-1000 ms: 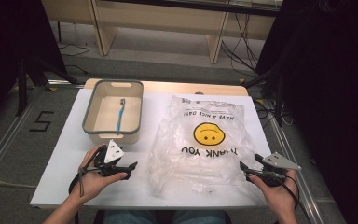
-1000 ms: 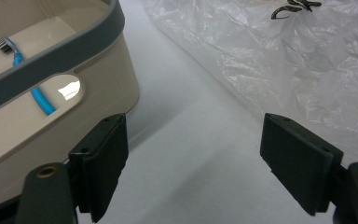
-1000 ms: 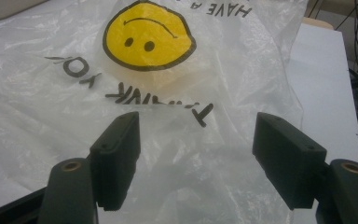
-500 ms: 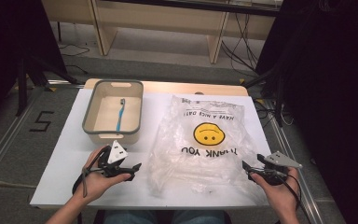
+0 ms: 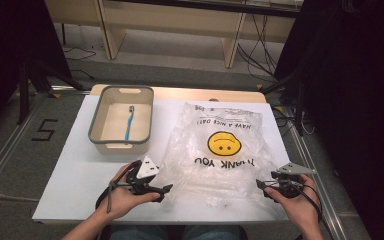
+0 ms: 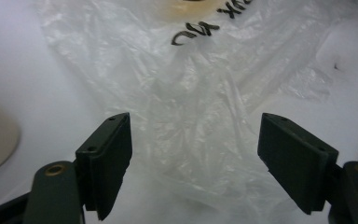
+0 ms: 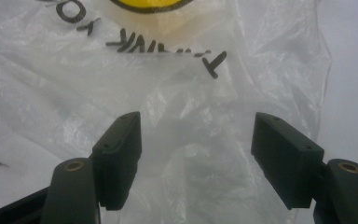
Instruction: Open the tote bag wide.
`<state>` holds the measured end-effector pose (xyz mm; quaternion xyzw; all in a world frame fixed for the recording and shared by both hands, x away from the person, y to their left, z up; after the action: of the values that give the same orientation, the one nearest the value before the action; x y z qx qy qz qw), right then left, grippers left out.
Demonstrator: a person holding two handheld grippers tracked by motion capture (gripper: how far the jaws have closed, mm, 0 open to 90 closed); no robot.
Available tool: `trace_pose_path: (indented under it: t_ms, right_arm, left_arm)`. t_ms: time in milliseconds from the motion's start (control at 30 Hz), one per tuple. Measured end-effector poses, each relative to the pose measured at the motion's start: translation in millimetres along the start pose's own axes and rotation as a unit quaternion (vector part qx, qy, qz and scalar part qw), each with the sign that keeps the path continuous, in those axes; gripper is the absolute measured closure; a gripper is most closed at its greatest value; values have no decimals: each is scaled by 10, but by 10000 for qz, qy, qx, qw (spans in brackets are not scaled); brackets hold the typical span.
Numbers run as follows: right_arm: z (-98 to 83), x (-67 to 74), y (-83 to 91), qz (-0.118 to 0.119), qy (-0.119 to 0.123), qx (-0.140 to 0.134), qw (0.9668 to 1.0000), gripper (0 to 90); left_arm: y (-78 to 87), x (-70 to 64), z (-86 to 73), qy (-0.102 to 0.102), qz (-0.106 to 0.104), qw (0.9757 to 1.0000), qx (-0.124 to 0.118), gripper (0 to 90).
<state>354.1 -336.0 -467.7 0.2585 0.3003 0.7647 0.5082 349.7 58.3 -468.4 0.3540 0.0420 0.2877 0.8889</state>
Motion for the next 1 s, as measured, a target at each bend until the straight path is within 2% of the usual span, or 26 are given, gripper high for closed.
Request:
trace_pose_path:
  t_ms: [67,100,133,233,300,433,467,500,533,567,633,667,700,800,867,900,933,967,1000]
  right_arm:
    - [-22,0,-9,45,16,160,9999,349]
    - [-34,-1,-12,60,33,241,9997,357]
    - [-49,0,-16,72,60,355,9993,378]
    - [-108,-5,-35,43,132,760,9970,498]
    - [-141,-7,-45,79,125,957,9953,580]
    - [-154,-15,-38,188,156,1109,9935,751]
    - [-154,-15,-38,188,156,1109,9935,751]
    - [-157,-18,-33,217,165,1164,9928,810]
    - [-157,-18,-33,217,165,1164,9928,810]
    - [-160,-19,-33,226,170,1177,9926,843]
    - [-165,-19,-26,252,107,1189,9925,891]
    - [-165,-18,-22,260,91,1192,9925,898]
    - [-165,-16,-19,263,71,1190,9925,900]
    - [-166,-1,-10,286,37,1195,9924,900]
    - [-165,20,-1,329,7,1199,9922,900]
    - [-165,32,2,349,-3,1193,9922,900]
    - [-163,47,6,369,-15,1183,9923,900]
    - [-160,64,11,402,-34,1166,9924,900]
    - [-157,82,14,449,-50,1147,9924,900]
  left_arm:
    - [-97,-33,-5,-84,-50,9996,273,253]
    - [-97,-33,-5,-84,-50,9996,273,264]
    - [-138,-39,-14,-123,-24,9991,406,285]
    - [-257,-63,-38,-267,60,9974,668,361]
    - [-299,-70,-42,-325,88,9967,735,431]
    - [-344,-70,-50,-384,99,9953,887,609]
    - [-356,-67,-54,-407,131,9948,926,609]
    - [-375,-61,-63,-419,110,9942,987,688]
    - [-390,-61,-69,-404,59,9940,1017,688]
    - [-402,-61,-73,-398,38,9937,1050,726]
    - [-421,-60,-76,-406,-4,9936,1056,815]
    - [-428,-60,-74,-364,-12,9940,1034,847]
    - [-429,-37,-76,-406,26,9934,1076,874]
    - [-430,-13,-77,-381,44,9935,1075,893]
    - [-430,64,-67,-328,206,9940,1020,894]
    - [-430,64,-67,-328,206,9940,1020,895]
    - [-417,136,-57,-246,373,9948,919,895]
    - [-417,136,-57,-246,373,9948,919,895]
    - [-394,211,-42,-145,511,9952,819,895]
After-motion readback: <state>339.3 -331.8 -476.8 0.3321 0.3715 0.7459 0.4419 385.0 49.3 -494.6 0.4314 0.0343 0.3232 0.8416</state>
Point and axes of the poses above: each handheld gripper's, and its own axes: y roughly backward along the jaws, z roughly out of its top, x roughly to its left, the point moved 3 cm from there along -y, roughly forward along the jaws, and after that the axes turned 10 degrees about -y, right-handed, at the moved point
